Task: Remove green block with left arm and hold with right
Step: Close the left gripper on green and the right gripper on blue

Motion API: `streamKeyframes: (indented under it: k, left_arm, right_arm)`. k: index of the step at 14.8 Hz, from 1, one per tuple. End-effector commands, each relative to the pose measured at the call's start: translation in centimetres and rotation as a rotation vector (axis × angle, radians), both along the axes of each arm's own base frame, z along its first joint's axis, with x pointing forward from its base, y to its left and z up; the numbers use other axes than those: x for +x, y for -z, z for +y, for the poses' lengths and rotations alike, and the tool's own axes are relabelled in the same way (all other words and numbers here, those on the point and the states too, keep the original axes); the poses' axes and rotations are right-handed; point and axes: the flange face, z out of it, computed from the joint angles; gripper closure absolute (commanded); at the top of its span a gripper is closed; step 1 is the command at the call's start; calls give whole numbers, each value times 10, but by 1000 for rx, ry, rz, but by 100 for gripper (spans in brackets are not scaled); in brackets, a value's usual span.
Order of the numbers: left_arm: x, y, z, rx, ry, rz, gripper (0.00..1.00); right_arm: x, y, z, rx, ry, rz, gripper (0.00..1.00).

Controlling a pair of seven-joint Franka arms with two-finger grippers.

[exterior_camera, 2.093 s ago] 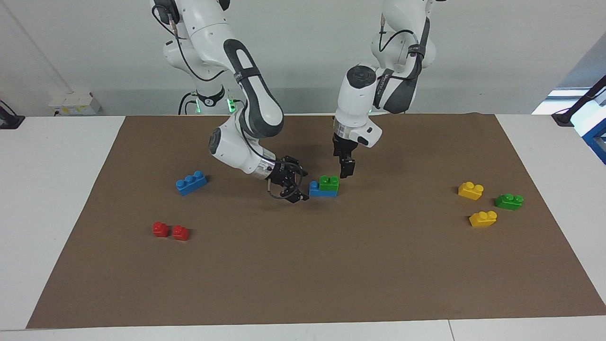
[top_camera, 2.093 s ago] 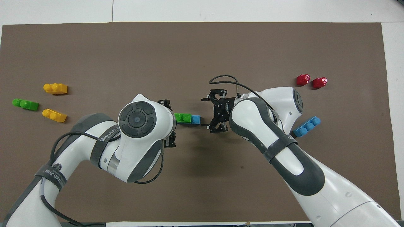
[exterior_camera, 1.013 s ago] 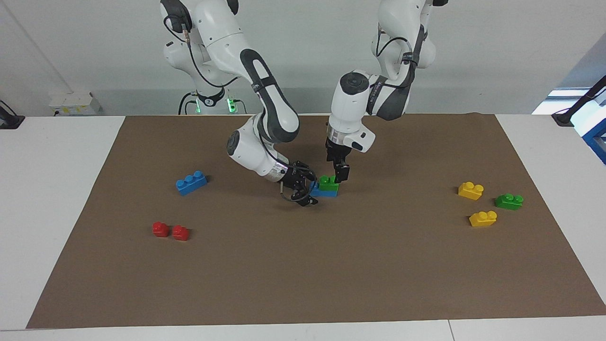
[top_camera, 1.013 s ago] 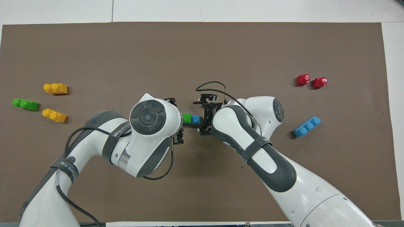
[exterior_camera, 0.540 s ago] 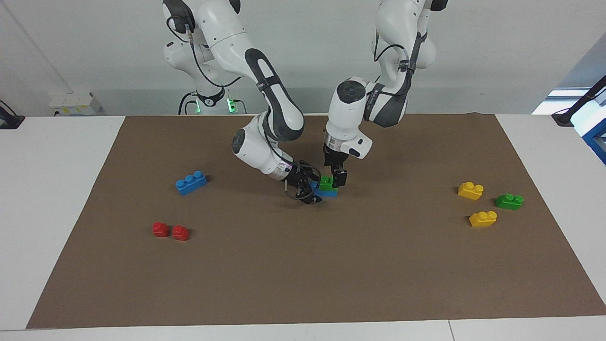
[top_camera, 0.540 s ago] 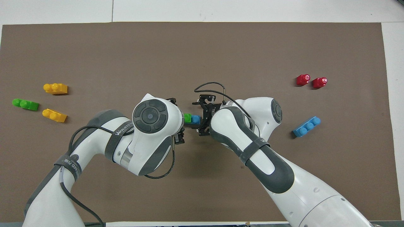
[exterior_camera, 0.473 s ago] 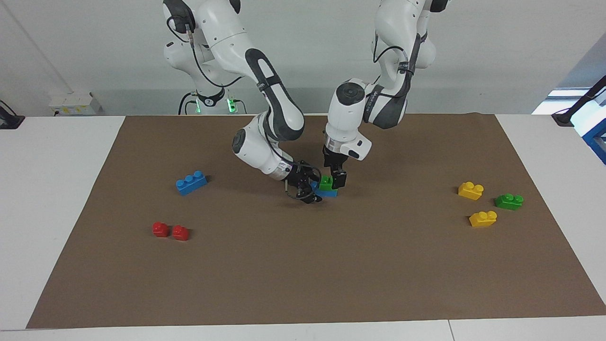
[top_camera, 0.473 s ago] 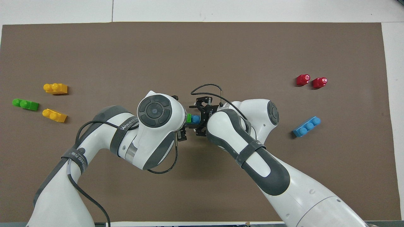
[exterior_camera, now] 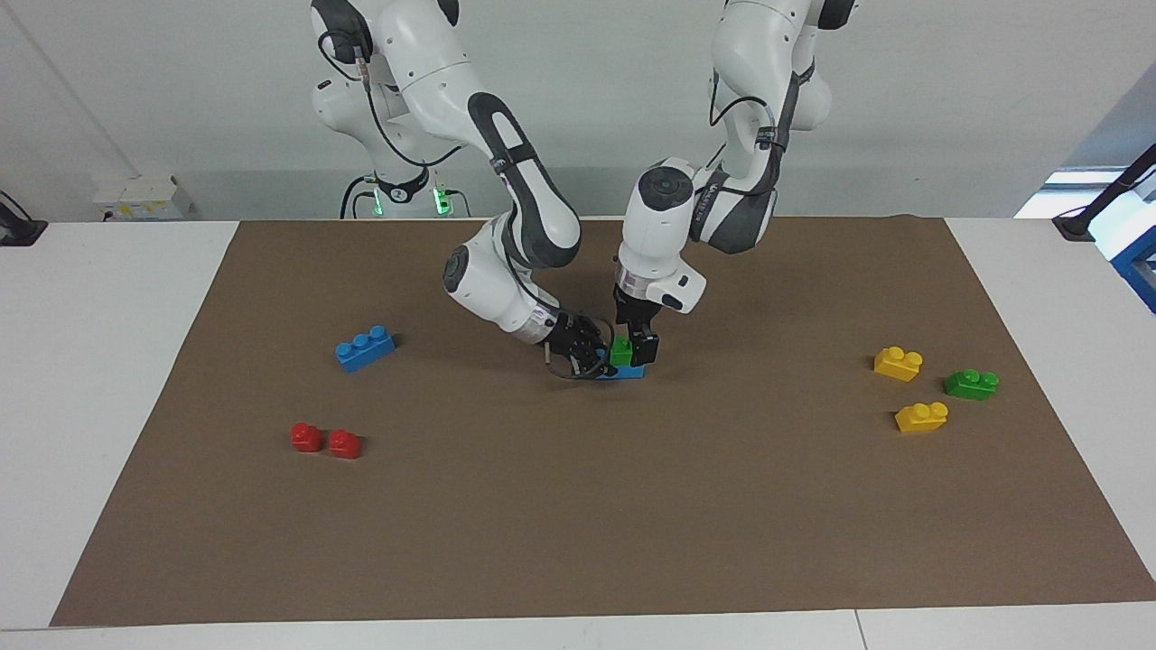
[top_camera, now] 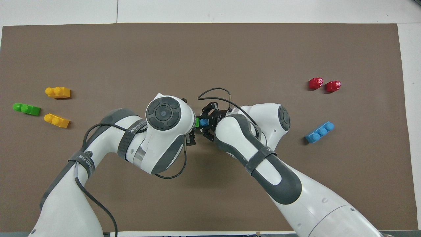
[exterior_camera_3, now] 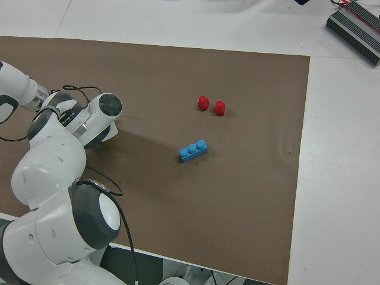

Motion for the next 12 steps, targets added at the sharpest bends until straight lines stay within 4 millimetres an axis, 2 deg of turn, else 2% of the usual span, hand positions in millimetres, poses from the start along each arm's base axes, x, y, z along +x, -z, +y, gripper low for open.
streamKeyframes:
  k: [1, 3, 6, 7, 10, 11, 12]
  left_arm:
    - [2, 6, -3, -6, -7, -12, 0]
    - [2, 18, -5, 0, -7, -1, 0]
    - [1, 22, -5, 1, -5, 1, 0]
    - [-1, 25, -4, 9, 3, 11, 4]
    - [2, 20, -1, 14, 29, 14, 31]
    - [3, 17, 0, 16, 37, 14, 48]
    - [3, 15, 2, 18, 38, 16, 57]
  right_arm:
    - [1, 1, 6, 7, -5, -37, 100]
    - [1, 1, 7, 8, -3, -38, 100]
    - [2, 2, 6, 6, -1, -37, 100]
    - [1, 1, 6, 7, -2, -39, 100]
    - [1, 1, 6, 7, -2, -39, 100]
    - [1, 1, 6, 7, -2, -39, 100]
    - [1, 1, 6, 8, -1, -38, 100]
